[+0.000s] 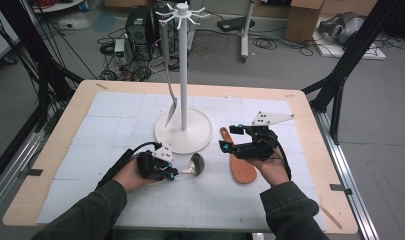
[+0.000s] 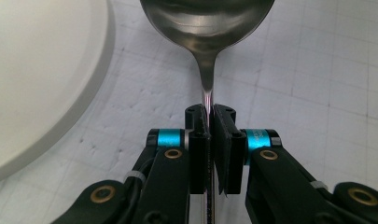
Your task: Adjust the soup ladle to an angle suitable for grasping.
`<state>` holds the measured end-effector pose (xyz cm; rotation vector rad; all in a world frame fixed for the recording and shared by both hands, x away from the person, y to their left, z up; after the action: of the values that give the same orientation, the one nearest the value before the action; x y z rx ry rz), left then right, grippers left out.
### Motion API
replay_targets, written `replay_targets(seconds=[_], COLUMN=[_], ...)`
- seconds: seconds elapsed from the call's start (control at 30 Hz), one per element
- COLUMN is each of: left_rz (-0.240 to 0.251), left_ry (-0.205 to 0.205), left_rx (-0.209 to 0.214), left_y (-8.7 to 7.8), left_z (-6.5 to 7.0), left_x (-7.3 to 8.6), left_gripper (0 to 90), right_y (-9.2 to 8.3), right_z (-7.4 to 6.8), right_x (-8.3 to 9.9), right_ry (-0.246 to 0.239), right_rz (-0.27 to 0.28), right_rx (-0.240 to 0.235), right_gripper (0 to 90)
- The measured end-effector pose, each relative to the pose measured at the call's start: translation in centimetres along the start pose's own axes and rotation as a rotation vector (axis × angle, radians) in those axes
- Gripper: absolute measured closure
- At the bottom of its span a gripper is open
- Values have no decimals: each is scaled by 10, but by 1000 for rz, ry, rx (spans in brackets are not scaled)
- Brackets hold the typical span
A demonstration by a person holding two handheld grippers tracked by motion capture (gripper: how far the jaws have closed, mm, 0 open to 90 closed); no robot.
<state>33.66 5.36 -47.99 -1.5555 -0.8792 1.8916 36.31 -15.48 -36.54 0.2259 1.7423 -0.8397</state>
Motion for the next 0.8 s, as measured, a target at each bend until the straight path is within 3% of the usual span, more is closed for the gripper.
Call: replay_targets(seconds=[0.3, 0.63, 0.8], left_rz=[-11, -30, -20], left_ry=[26, 31, 23], left_rx=[45, 38, 43], left_y=[13, 15, 11], left_z=[7, 7, 8], left_x=[-5, -1, -1], left_gripper=[842, 832, 736], right_y=[3, 10, 13], right_z=[-2, -6, -8], right_x=[3, 5, 6], right_ry=[-5, -19, -25], right_rz=[-19, -36, -43], right_rx=[-4, -13, -16], right_gripper=[265, 263, 263])
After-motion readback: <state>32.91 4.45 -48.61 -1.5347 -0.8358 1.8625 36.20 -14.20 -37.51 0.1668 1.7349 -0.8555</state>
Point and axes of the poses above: each handheld gripper's, and its own axes: y roughly forward along the jaws, x roughly out of its underside, z roughly to its right, the point moved 8 cm from there along y, roughly forward along the jaws, and after that the axes turned 9 degrees about x, right-handed, at the moved point
